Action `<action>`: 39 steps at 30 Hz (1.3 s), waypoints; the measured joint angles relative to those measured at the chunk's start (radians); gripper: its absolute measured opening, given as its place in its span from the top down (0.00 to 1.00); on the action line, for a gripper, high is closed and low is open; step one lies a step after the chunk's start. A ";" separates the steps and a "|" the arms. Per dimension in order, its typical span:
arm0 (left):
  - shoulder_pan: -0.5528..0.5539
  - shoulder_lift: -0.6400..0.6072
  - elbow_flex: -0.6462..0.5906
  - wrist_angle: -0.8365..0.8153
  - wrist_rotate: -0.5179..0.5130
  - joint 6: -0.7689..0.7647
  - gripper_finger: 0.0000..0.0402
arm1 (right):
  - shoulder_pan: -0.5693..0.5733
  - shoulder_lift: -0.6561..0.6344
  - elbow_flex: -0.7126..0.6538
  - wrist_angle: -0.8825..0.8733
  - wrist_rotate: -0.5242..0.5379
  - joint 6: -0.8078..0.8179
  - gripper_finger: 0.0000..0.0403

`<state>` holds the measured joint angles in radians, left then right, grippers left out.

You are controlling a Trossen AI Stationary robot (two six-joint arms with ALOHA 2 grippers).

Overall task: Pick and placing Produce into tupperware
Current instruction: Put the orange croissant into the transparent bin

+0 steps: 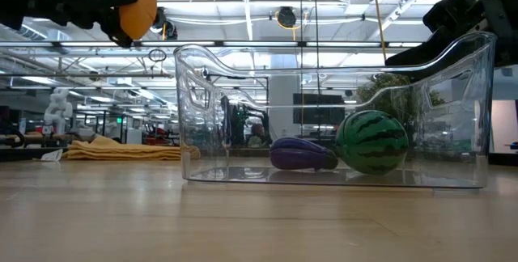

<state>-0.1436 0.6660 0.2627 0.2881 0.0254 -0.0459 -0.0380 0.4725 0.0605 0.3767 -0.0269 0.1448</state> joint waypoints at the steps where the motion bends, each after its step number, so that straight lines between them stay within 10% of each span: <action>1: 0.000 0.013 0.006 0.002 0.000 0.009 0.47 | 0.000 0.000 0.000 0.000 0.000 0.000 0.96; 39: 0.001 0.617 0.616 -0.190 0.184 0.069 0.47 | 0.000 0.000 0.000 -0.011 0.000 0.004 0.96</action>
<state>-0.1429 1.2833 0.8791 0.0985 0.2096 0.0232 -0.0380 0.4721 0.0605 0.3660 -0.0273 0.1483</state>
